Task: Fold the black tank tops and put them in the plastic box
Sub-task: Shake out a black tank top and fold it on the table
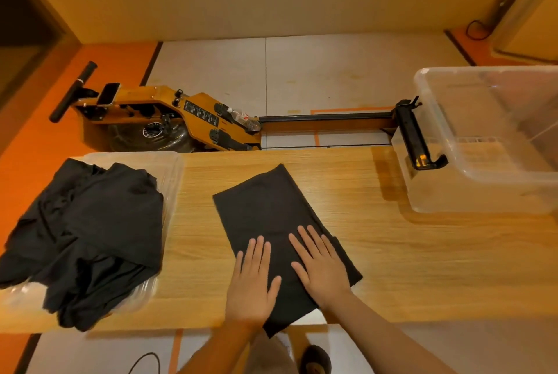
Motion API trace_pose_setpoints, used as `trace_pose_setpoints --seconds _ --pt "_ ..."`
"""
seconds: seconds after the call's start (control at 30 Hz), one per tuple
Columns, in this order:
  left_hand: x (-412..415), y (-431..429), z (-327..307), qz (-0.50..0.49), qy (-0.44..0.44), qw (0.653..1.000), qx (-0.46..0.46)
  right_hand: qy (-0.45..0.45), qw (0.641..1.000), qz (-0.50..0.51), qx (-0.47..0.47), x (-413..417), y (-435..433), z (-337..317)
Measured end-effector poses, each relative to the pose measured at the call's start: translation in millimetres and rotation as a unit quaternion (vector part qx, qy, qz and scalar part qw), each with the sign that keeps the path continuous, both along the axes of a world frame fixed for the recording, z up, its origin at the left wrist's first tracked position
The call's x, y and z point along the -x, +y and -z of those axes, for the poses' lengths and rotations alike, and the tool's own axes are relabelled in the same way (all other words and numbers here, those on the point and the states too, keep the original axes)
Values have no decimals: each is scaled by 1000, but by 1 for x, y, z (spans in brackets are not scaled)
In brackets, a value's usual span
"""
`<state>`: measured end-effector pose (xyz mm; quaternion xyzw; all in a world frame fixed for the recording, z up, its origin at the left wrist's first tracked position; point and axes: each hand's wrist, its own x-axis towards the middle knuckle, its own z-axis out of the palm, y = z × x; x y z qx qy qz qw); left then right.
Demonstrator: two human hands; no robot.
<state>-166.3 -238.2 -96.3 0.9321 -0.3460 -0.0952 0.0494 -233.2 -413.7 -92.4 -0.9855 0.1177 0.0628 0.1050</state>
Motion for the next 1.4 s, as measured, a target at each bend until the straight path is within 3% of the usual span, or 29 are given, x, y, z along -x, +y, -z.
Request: trace_pose_setpoints --seconds 0.13,0.4,0.73,0.87,1.0,1.17,1.27,1.4 --pt "-39 19 -9 123 -44 991 -20 -34 995 93 -25 20 36 3" --pt "-40 -20 -14 -53 -21 997 59 -86 996 27 3 -39 23 0" --pt "-52 -25 8 -61 -28 998 3 -64 988 141 27 -46 -35 17" --pt "-78 -52 -2 -68 -38 997 28 -107 991 75 36 -80 -27 6" --pt "-112 -76 -6 2 -49 998 31 -116 992 20 34 -116 -22 5" --pt "-162 -73 10 48 -58 997 1 -88 994 42 41 -143 -56 21" --pt "-171 -70 14 37 -47 998 -2 -85 990 106 44 -144 -75 24" --pt "-173 -70 15 13 -55 998 -14 -68 990 112 55 -144 -85 23"
